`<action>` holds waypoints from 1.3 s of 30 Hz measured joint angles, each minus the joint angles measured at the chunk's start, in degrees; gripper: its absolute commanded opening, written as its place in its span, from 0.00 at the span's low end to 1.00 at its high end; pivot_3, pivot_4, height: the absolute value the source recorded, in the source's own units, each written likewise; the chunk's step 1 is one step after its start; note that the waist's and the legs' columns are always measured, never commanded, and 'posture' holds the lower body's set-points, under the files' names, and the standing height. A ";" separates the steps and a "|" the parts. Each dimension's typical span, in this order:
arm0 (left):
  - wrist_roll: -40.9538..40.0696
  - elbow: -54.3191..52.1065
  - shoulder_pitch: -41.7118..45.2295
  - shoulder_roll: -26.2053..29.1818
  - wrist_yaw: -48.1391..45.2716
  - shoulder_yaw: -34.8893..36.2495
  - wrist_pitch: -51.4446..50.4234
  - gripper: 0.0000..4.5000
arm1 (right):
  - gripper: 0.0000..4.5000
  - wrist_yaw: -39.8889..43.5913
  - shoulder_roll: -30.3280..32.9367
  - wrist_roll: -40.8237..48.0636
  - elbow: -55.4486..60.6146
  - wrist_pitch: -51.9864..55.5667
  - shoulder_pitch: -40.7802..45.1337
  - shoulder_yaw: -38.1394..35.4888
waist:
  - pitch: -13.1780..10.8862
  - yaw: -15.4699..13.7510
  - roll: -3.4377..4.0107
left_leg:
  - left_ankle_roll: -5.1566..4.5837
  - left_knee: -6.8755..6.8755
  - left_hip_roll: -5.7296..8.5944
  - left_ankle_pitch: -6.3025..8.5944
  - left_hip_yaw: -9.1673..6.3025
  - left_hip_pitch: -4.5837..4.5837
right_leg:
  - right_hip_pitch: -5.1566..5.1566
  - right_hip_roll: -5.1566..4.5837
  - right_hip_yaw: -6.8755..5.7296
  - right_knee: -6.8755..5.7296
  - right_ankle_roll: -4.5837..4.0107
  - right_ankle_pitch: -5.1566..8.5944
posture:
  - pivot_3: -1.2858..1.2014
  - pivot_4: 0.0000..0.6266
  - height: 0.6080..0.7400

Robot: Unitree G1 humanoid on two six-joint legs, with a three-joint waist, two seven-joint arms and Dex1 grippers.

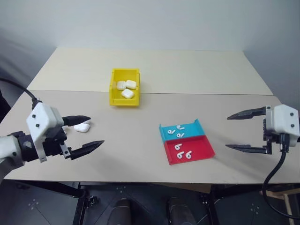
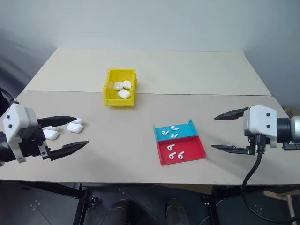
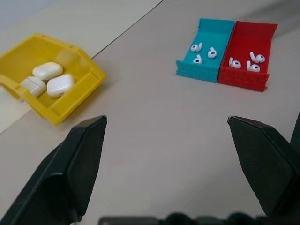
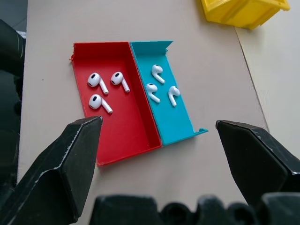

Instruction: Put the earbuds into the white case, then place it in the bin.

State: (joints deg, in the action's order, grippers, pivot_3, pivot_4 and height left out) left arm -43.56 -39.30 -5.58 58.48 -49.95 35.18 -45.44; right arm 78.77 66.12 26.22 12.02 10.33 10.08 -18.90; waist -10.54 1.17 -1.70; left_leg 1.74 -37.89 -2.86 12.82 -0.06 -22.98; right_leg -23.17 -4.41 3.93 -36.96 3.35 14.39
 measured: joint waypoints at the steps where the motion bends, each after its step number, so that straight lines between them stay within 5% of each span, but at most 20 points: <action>1: -0.71 -0.22 -0.02 1.29 1.04 0.02 -2.70 1.00 | 1.00 0.13 0.61 0.00 0.03 0.60 -0.02 0.09 | -0.01 0.00 0.00 | 0.00 0.00 0.00 0.00 0.00 0.01 | 0.00 0.00 0.00 0.00 0.00 0.00 | 0.52 0.24 1.00; 8: -3.05 2.58 14.95 5.30 19.36 -4.15 -28.43 1.00 | 1.00 -2.22 2.35 -3.09 1.02 4.06 0.71 3.19 | 0.01 -0.21 -0.04 | 0.00 0.00 0.03 0.00 -0.01 0.00 | 0.01 0.00 0.00 0.03 0.02 0.02 | 0.52 0.24 1.00; 14: -1.92 4.19 32.90 7.09 28.21 -18.71 -44.68 1.00 | 1.00 -4.71 2.40 -3.53 3.31 7.63 0.44 5.15 | -0.01 -0.22 -0.08 | 0.00 0.00 0.06 0.01 -0.06 -0.14 | -0.11 0.01 -0.01 -0.01 0.02 0.01 | 0.52 0.24 1.00; 29: -4.74 43.89 62.78 7.85 35.00 -50.83 -46.86 1.00 | 1.00 -6.52 2.71 -4.83 6.68 11.36 -3.88 6.27 | -0.02 -0.30 -0.13 | 0.00 -0.01 0.10 0.00 -0.09 -0.30 | -0.27 0.00 -0.01 -0.03 0.03 0.02 | 0.52 0.24 1.00; 39: 2.17 60.90 70.79 -2.17 29.98 -60.38 -46.86 1.00 | 1.00 -7.95 2.75 -4.67 8.90 14.69 -5.29 5.81 | -0.02 -0.26 -0.18 | 0.01 -0.05 0.12 0.00 -0.10 -0.32 | -0.27 0.01 -0.01 -0.06 0.03 0.02 | 0.52 0.24 1.00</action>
State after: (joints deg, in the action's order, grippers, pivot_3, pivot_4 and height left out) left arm -41.38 21.60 65.21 56.31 -19.97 -25.20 -92.31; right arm 70.82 68.87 21.54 20.91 25.02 4.79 -13.09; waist -10.56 0.91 -1.88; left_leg 1.75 -37.94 -2.74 12.82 -0.16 -23.30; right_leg -23.43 -4.41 3.92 -37.02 3.37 14.41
